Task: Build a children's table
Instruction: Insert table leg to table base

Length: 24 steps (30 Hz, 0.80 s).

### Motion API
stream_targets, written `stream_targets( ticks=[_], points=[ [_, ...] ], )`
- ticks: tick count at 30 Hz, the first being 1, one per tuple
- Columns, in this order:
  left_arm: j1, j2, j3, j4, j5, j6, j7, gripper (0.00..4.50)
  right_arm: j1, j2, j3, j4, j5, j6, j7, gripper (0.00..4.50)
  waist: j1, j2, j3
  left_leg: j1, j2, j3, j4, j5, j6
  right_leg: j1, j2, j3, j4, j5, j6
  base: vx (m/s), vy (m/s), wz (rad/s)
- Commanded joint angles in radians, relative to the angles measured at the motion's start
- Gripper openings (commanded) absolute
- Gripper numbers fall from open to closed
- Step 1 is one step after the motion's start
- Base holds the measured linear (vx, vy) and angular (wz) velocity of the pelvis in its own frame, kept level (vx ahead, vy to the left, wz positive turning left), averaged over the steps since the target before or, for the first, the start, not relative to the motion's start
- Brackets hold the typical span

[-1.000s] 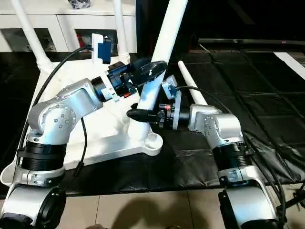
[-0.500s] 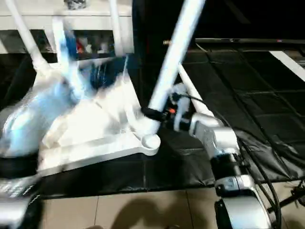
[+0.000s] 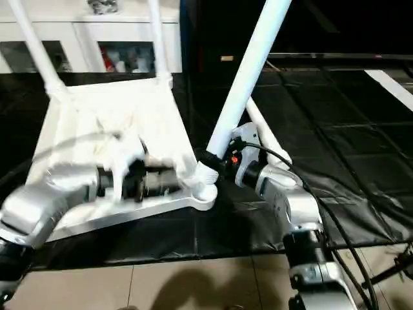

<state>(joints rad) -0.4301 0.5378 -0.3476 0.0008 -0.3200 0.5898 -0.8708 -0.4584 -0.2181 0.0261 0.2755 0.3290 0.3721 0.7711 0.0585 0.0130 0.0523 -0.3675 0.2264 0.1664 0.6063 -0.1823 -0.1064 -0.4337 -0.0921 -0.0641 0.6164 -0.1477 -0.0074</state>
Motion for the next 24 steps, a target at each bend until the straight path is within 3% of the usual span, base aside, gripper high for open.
stream_targets(
  ticks=[1, 7, 18, 24],
  points=[
    [-0.001, 0.004, -0.015, 0.029, 0.031, -0.012, -0.005, 2.20, 0.016, 0.001, 0.026, -0.045, 0.000, 0.007, 0.003, 1.91, -0.003, 0.015, -0.077, 0.004, -0.020, 0.013, -0.069, -0.208, -0.009, 0.073, -0.014, 0.024, -0.066, -0.224, -0.166, 0.000, 0.000, 0.00],
    [0.004, 0.022, -0.050, 0.069, 0.095, -0.061, -0.013, 1.76, 0.031, -0.001, 0.037, -0.067, -0.014, 0.016, -0.008, 1.91, -0.007, 0.014, -0.073, 0.005, -0.019, 0.012, -0.072, -0.241, -0.010, 0.070, -0.016, 0.025, -0.073, -0.278, -0.166, 0.000, 0.000, 0.00],
    [-0.009, 0.006, -0.062, 0.147, 0.153, -0.138, -0.027, 0.92, 0.045, -0.005, 0.066, -0.088, -0.022, 0.019, 0.007, 1.91, -0.007, 0.014, -0.075, 0.005, -0.018, 0.012, -0.073, -0.237, -0.011, 0.069, -0.016, 0.026, -0.069, -0.243, -0.177, 0.000, 0.000, 0.00],
    [-0.014, 0.014, -0.082, 0.177, 0.180, -0.160, -0.047, 0.52, 0.050, -0.014, 0.084, -0.081, -0.033, 0.016, 0.014, 1.91, -0.007, 0.014, -0.072, 0.006, -0.017, 0.011, -0.074, -0.258, -0.012, 0.068, -0.017, 0.026, -0.074, -0.282, -0.168, 0.000, 0.000, 0.00]
  ],
)
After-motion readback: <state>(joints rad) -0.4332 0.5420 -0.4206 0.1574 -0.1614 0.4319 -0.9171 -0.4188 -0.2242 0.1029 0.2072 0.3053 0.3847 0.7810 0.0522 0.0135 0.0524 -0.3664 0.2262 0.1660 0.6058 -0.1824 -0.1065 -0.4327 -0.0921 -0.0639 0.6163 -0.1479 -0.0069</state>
